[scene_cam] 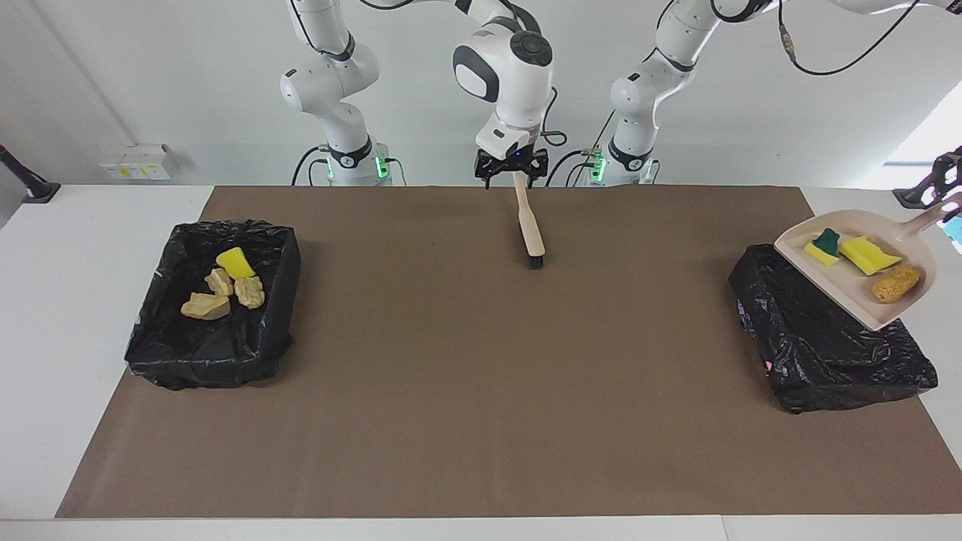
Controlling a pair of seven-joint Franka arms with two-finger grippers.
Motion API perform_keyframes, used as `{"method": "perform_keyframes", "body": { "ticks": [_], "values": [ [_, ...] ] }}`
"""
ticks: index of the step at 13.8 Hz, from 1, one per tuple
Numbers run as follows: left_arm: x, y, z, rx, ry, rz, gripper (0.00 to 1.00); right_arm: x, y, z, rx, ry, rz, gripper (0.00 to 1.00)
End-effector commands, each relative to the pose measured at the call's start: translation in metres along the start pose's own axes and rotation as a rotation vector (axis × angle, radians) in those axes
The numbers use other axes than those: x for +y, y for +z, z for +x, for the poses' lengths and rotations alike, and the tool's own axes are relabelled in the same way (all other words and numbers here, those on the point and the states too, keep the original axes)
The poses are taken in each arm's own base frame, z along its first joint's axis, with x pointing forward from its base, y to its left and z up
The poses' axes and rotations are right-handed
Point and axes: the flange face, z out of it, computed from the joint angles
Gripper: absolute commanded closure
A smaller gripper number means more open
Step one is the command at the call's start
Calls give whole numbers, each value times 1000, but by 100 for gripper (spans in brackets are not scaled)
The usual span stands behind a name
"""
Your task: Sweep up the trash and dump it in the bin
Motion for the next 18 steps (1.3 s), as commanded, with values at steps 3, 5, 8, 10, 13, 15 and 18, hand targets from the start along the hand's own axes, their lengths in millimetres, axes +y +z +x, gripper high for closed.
{"method": "perform_keyframes", "body": {
  "ticks": [3, 5, 8, 10, 13, 15, 18],
  "values": [
    [-18, -22, 23, -276, 126, 17, 100, 69, -64, 50, -14, -95, -4, 0],
    [-26, -26, 50, -363, 187, 20, 100, 112, -85, 74, -18, -133, 12, 0],
    [-34, -29, 63, -411, 227, 75, 100, 187, -101, 104, -22, -187, 30, 0],
    [-42, -36, 79, -486, 279, 121, 100, 225, -111, 115, -16, -200, 37, 0],
    [-48, -39, 94, -539, 313, 145, 100, 278, -110, 128, -18, -237, 30, 0],
    [-52, -39, 112, -556, 301, 163, 100, 290, -110, 130, -21, -231, 32, 0],
    [-52, -51, 126, -641, 301, 180, 100, 322, -110, 135, -16, -204, 14, 0]
  ]
}}
